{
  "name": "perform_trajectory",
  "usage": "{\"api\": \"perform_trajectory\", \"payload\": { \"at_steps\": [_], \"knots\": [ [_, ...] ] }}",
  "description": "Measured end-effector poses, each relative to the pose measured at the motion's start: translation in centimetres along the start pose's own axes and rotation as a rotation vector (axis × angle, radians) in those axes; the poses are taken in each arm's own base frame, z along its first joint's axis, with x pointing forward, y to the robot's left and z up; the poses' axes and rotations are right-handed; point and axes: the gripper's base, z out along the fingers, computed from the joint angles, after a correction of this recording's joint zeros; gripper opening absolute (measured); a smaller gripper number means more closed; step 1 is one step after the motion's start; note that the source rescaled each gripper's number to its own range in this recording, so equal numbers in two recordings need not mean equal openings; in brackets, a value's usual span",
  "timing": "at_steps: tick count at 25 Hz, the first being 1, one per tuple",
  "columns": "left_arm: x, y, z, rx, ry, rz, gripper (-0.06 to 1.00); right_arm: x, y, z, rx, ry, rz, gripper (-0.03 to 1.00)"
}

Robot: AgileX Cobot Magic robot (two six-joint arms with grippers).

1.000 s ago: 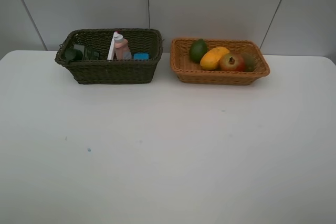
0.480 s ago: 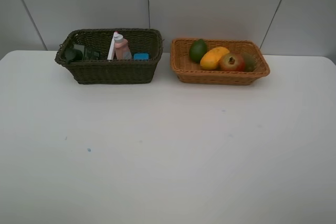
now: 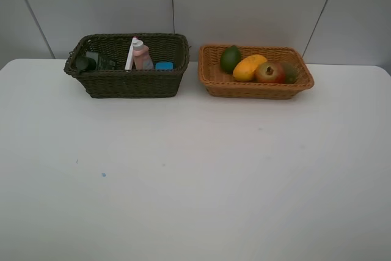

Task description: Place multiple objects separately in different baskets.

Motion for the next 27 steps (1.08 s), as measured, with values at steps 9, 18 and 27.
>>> {"api": "perform_trajectory", "payload": {
  "at_steps": [9,18,27],
  "knots": [
    [0.0,0.0,0.0,0.0,0.0,0.0,1.0,0.0,0.0,0.0,0.0,0.0,0.0,1.0],
    [0.0,0.0,0.0,0.0,0.0,0.0,1.0,0.0,0.0,0.0,0.0,0.0,0.0,1.0],
    [0.0,0.0,0.0,0.0,0.0,0.0,1.0,0.0,0.0,0.0,0.0,0.0,0.0,1.0]
  ]
}}
